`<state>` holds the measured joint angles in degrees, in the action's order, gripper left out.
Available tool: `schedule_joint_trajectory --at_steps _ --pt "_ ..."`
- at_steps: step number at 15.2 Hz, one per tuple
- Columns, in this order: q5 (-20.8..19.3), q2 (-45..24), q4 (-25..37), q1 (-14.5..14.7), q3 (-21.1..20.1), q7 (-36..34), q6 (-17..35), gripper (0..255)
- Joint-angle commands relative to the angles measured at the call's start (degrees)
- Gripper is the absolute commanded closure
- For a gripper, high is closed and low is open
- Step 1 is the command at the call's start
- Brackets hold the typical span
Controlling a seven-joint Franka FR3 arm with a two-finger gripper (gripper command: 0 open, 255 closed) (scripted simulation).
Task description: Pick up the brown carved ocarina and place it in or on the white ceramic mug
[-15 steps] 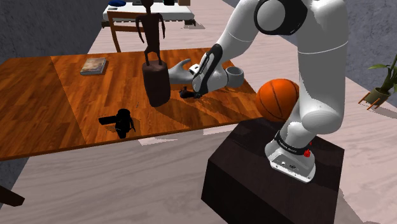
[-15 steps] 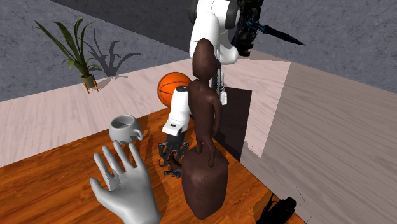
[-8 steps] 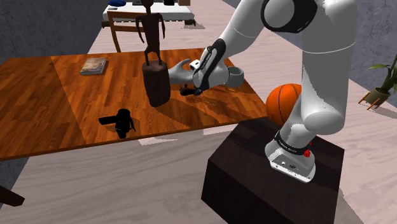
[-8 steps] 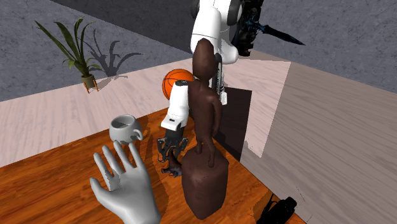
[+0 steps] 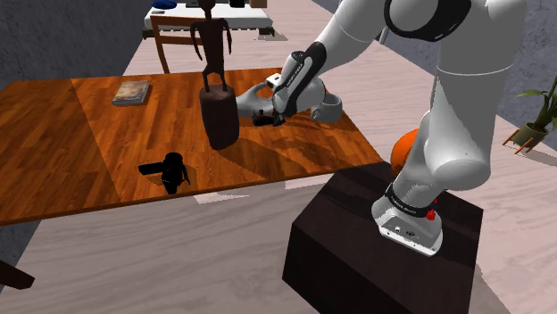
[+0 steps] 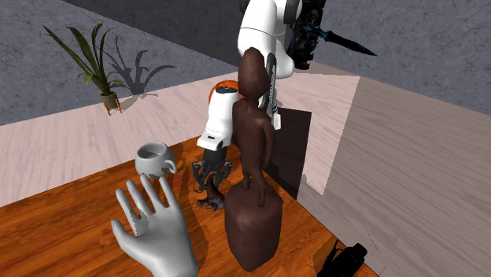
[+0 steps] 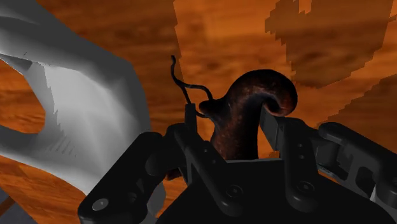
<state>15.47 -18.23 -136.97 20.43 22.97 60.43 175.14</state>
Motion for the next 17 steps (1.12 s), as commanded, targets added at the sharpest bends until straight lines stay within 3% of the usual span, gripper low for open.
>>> schedule_joint_trajectory --at_steps 1,10,17 --pt "-1.46 1.44 -0.15 2.12 2.4 -1.21 -1.45 255" --pt "-10.43 7.96 -0.32 9.81 11.69 -7.78 -7.74 255" --pt "-18.56 13.28 0.5 13.02 15.87 -13.44 -13.05 255"
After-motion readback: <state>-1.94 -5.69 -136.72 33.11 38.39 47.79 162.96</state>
